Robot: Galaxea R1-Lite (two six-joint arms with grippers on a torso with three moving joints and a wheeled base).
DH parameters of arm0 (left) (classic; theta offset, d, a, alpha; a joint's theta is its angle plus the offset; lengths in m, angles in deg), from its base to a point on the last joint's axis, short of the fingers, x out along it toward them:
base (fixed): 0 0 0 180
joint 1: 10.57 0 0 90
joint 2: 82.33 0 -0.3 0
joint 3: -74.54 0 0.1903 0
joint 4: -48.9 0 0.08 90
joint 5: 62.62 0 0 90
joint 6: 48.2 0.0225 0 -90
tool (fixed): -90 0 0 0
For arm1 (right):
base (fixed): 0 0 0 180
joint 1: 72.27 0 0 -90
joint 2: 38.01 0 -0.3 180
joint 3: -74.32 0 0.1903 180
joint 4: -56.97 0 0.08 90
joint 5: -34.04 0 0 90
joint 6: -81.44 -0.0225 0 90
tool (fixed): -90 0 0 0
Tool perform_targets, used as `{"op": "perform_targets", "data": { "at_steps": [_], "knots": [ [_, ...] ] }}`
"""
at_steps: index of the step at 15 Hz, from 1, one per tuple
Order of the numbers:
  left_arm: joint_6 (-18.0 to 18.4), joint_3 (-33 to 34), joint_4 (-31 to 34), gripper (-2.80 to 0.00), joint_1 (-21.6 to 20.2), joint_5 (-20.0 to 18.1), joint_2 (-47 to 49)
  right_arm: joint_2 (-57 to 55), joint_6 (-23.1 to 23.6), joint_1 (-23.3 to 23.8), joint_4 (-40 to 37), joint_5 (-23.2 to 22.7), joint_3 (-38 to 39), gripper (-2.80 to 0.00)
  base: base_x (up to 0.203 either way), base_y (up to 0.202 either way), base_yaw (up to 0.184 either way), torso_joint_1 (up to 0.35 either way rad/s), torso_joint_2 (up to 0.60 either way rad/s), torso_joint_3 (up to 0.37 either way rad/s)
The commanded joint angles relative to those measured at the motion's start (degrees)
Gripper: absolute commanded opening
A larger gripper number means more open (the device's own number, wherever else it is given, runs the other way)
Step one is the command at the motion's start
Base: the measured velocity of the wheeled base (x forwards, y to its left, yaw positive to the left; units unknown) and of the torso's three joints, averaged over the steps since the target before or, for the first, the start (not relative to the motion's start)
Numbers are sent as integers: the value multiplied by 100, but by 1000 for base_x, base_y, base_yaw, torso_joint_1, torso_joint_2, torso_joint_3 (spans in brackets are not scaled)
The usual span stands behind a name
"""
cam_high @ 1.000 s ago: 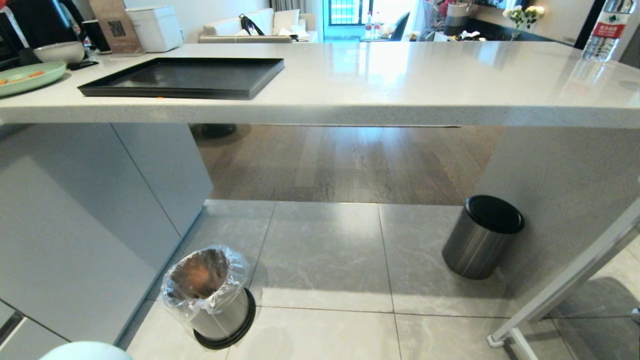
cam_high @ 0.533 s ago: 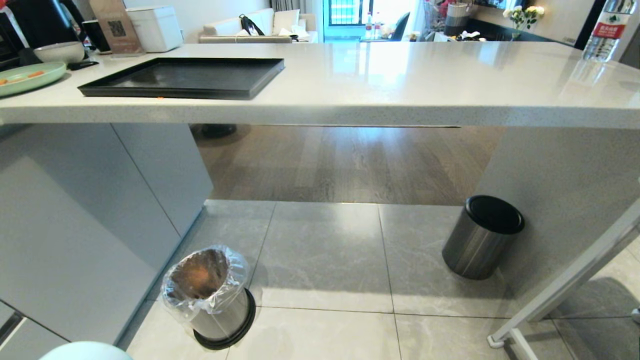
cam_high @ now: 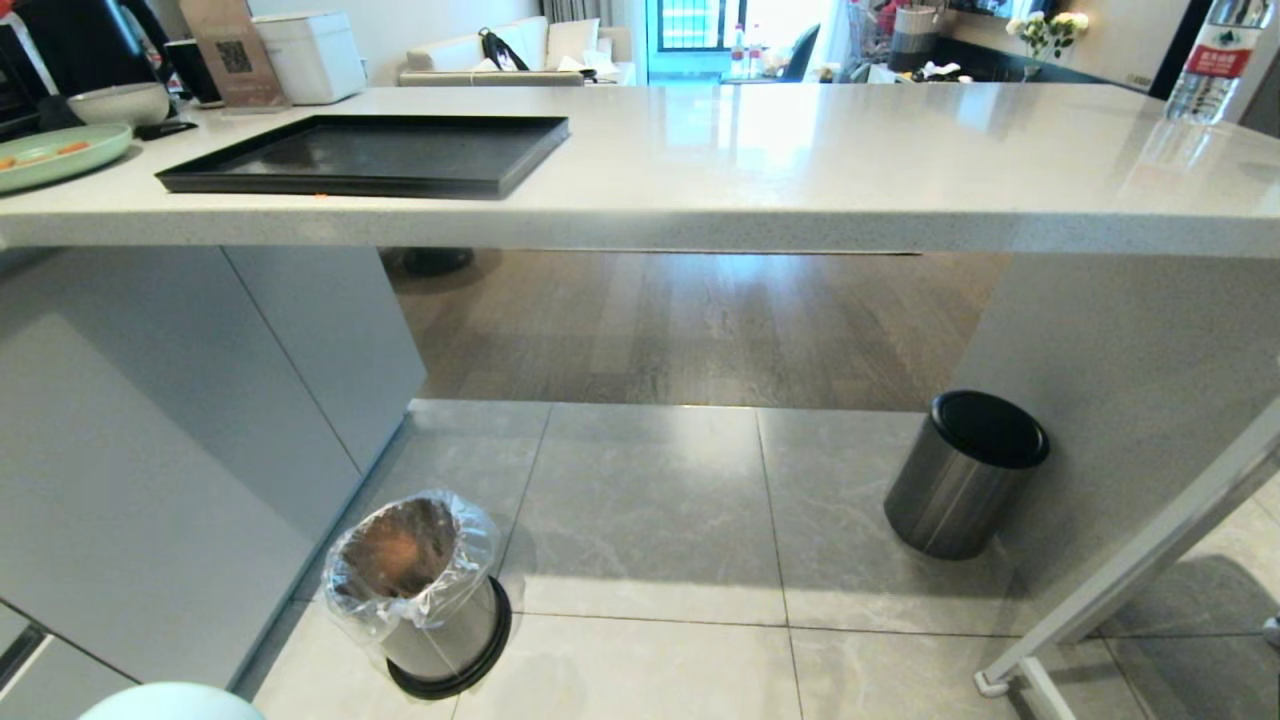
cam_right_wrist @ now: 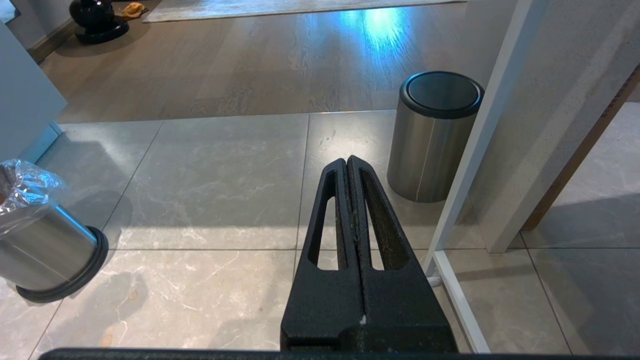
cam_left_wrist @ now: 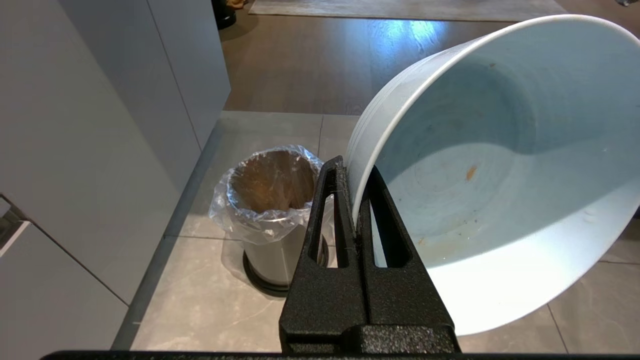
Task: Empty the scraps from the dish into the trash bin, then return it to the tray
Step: Put the bowl back to the table
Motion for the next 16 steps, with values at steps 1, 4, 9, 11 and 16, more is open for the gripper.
{"op": "perform_targets", "data": {
  "at_steps": [1, 4, 9, 11, 16],
  "knots": [
    [-3, 0, -10, -280, -4, 0, 9, 2, -1, -1, 0, -2, 2, -280, 0, 0, 0, 0, 0, 0],
    [-3, 0, -3, -280, -4, 0, 9, 2, -1, -1, 2, -1, 1, -280, 0, 0, 0, 0, 0, 0],
    [-3, 0, -10, -280, -4, 0, 9, 2, -1, -1, 1, 6, -6, -280, 0, 0, 0, 0, 0, 0],
    [-3, 0, -9, -280, -4, 0, 9, 2, -1, -1, -5, -2, 2, -280, 0, 0, 0, 0, 0, 0],
    [6, 0, -10, -280, -4, 0, 9, 2, -1, -1, 2, 2, 2, -280, 0, 0, 0, 0, 0, 0]
  ]
}}
